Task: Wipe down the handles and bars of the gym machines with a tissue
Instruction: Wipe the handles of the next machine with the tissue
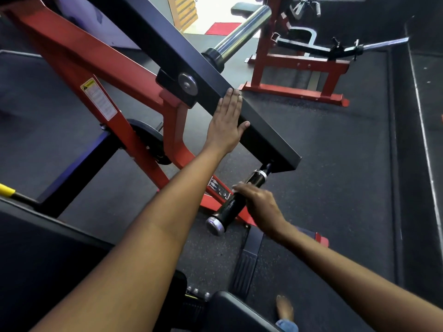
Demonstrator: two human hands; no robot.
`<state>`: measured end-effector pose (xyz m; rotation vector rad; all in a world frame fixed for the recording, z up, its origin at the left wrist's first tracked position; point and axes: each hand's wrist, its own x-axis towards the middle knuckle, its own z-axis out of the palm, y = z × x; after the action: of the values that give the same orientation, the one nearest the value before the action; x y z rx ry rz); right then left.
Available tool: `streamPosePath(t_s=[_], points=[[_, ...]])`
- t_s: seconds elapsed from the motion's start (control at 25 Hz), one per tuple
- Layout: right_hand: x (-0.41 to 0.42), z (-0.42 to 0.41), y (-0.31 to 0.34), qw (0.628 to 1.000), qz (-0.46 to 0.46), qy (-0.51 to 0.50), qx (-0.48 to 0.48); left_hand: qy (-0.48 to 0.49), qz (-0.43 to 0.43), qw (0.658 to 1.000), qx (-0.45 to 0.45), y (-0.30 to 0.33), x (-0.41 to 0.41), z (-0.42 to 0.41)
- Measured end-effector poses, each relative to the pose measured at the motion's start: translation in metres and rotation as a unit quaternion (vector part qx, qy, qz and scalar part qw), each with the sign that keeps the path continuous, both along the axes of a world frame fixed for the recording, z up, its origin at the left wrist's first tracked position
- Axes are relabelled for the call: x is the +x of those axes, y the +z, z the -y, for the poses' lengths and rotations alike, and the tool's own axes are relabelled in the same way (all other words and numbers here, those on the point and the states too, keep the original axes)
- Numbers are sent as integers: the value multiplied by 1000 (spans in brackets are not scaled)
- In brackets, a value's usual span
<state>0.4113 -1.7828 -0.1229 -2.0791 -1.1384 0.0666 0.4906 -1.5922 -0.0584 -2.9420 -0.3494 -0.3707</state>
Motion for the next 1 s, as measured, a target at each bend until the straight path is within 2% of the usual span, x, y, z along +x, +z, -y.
streamPosePath(t_s=[0.08, 0.2, 0.24, 0.28, 0.36, 0.4, 0.44, 0.52, 0.64, 0.8, 0.96, 1.0], points=[[-36, 5, 7, 999, -6, 48, 13, 0, 2, 1000, -3, 0, -1, 1], [-36, 15, 19, 979, 45, 197, 42, 0, -1, 1000, -1, 1, -2, 1], [-23, 12, 22, 971, 65, 225, 45, 0, -3, 1000, 0, 2, -2, 1], [-8, 5, 25, 976, 74, 204, 31, 0, -4, 1000, 0, 2, -2, 1], [17, -18, 32, 991, 65, 67, -92, 5, -2, 1000, 2, 2, -2, 2], [21, -31, 35, 981, 35, 24, -188, 8, -1, 1000, 4, 2, -2, 3], [21, -42, 38, 965, 15, 21, -262, 9, -1, 1000, 5, 2, -2, 3], [18, -54, 40, 950, 1, 69, -304, 10, -1, 1000, 9, 1, 0, 2], [9, -44, 36, 966, -7, 125, -228, 13, 5, 1000, 14, -1, 0, 1], [-26, -11, 16, 979, -17, 200, -28, 14, 4, 1000, 3, -2, -1, 4], [-32, 31, -4, 975, -28, 210, 71, 24, -12, 1000, 13, 3, -2, 4], [-35, 41, -10, 980, -45, 169, 92, 26, -14, 999, 14, 5, -2, 3]])
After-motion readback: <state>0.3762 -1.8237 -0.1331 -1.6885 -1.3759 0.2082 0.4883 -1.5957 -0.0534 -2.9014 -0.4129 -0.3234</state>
